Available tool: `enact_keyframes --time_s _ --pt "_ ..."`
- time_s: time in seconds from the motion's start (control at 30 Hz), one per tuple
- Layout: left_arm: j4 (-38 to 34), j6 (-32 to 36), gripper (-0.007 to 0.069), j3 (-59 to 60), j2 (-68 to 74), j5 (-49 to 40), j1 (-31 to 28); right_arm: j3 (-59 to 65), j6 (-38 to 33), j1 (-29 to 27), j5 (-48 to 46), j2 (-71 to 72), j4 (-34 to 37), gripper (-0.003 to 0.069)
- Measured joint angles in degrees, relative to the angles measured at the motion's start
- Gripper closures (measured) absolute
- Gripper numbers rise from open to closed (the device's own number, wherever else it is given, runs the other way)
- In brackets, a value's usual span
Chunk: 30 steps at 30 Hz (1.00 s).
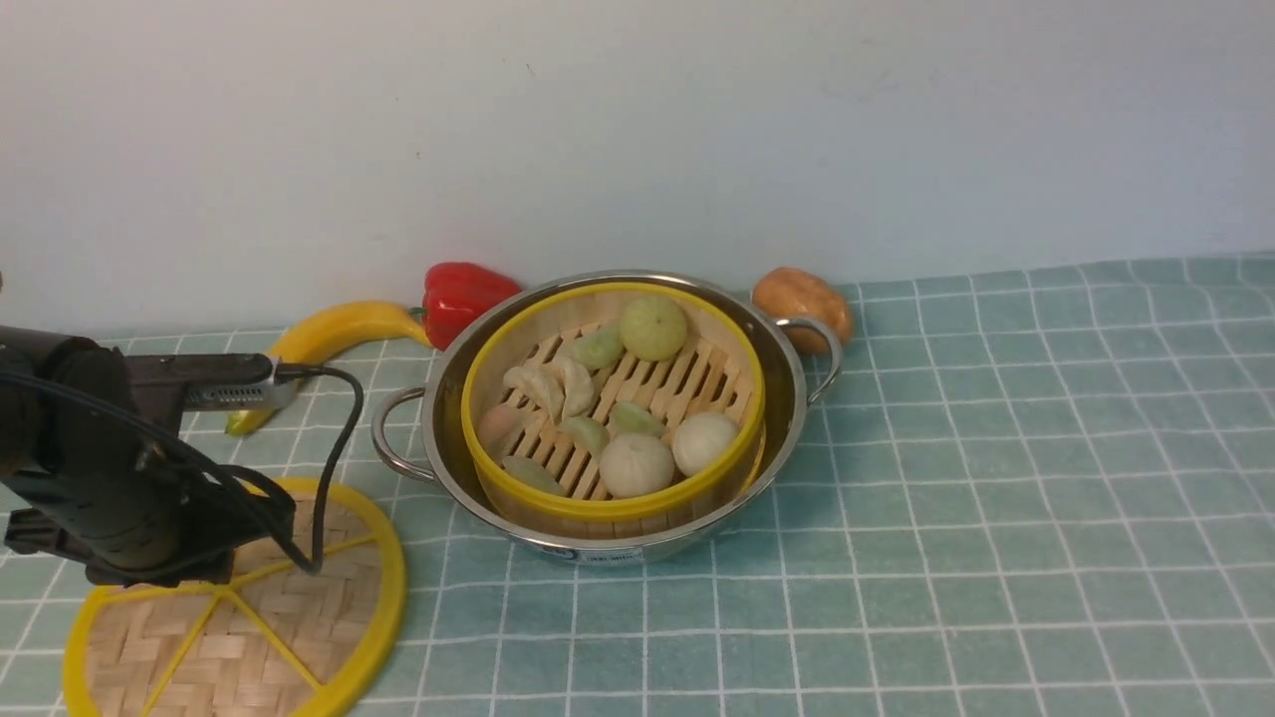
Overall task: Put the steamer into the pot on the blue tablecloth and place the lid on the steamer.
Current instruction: 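Grasp the bamboo steamer lid lying on the table by its centre knob, then place the yellow bamboo steamer lid onto the steamer in the pot with the left gripper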
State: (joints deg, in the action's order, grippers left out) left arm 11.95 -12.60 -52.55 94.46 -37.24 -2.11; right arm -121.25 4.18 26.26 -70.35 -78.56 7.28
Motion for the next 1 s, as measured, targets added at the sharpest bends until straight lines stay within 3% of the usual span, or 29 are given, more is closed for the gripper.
enact_keyframes --time_s 0.2,0.3,0.33,0.57,0.67,0.77,0.8,0.83,0.9,1.0 --pt "0.3 0.0 0.0385 -0.42 5.0 1.42 0.0 11.36 0.0 0.0 -0.46 4.79 -1.36 0.0229" --pt "0.12 -0.07 0.0445 -0.97 5.17 1.42 0.0 12.36 0.0 0.0 -0.58 6.77 -1.36 0.0252" --pt "0.23 -0.33 0.0499 -1.48 5.17 1.02 0.0 12.52 0.0 0.0 -0.58 8.23 -1.36 0.0271" --pt "8.67 -0.33 0.0508 -10.62 0.43 -13.33 0.0 12.52 0.0 0.0 -0.53 16.37 -1.46 0.0347" --pt "11.47 0.89 0.0508 -21.66 -3.64 -20.12 0.0 12.46 0.11 0.0 -0.48 21.19 -2.54 0.0391" --pt "8.64 4.84 0.0508 -28.55 -4.43 -22.72 0.44 12.46 0.85 0.0 -0.42 23.8 -3.57 0.0414" --pt "3.57 9.62 0.0508 -32.63 -4.36 -23.94 1.71 12.46 1.64 0.0 -0.42 25.31 -4.39 0.0424" --pt "2.91 9.62 0.0508 -33.06 -4.31 -23.94 1.91 12.46 1.75 0.0 -0.42 25.47 -4.45 0.0425" --pt "-5.42 15.93 0.0508 -37.68 -2.87 -24.62 5.52 12.43 2.58 0.0 -0.38 26.94 -5.08 0.0428" --pt "-10.39 18.11 0.0508 -41.1 0.3 -24.68 11.25 13.07 3.02 0.0 -0.23 27.48 -5.28 0.0424"
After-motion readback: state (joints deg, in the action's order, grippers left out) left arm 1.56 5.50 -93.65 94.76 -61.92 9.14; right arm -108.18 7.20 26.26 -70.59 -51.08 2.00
